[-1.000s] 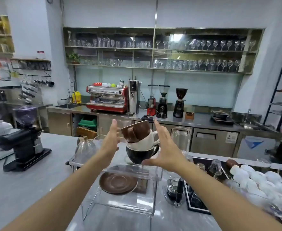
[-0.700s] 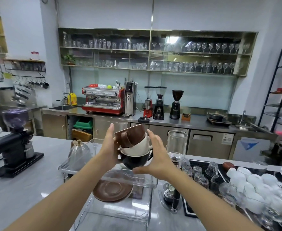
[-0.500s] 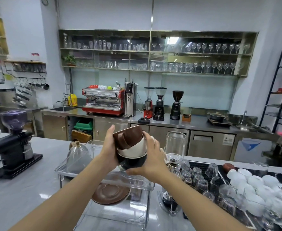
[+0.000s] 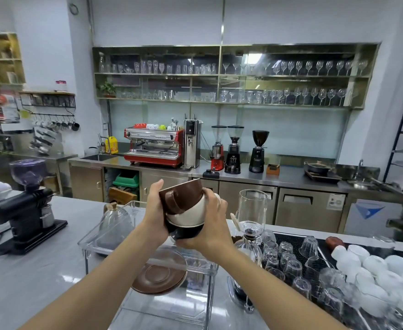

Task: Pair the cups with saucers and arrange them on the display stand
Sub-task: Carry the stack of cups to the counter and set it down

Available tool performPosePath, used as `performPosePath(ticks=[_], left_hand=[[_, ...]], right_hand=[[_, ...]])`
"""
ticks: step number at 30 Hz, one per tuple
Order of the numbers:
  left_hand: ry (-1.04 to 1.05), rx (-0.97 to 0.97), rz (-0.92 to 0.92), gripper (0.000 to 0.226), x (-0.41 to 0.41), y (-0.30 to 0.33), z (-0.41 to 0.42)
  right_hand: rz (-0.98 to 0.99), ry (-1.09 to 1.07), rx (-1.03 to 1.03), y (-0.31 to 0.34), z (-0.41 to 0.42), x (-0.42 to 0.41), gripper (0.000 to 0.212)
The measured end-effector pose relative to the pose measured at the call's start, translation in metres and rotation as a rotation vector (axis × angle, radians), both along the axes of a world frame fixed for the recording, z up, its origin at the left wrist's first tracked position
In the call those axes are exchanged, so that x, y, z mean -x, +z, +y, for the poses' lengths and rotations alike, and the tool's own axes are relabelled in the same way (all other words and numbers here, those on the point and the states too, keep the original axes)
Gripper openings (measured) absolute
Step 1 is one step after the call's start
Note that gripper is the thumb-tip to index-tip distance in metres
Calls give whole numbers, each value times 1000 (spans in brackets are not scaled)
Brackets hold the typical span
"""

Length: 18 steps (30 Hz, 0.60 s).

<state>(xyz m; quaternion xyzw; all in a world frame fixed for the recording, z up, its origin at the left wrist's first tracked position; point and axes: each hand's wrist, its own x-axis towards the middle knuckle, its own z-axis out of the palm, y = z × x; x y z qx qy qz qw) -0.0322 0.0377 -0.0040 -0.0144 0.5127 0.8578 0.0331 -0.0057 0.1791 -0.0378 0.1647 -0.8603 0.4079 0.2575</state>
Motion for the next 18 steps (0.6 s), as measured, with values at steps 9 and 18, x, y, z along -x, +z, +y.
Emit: performPosePath(ticks=[9, 18], left_hand=[[-16, -2, 127, 69, -9, 45, 18], [-163, -85, 169, 71, -31, 76, 74]], right_hand=[[120, 24, 56, 35, 20, -6, 122], [194, 4, 110, 56, 75, -31, 123]])
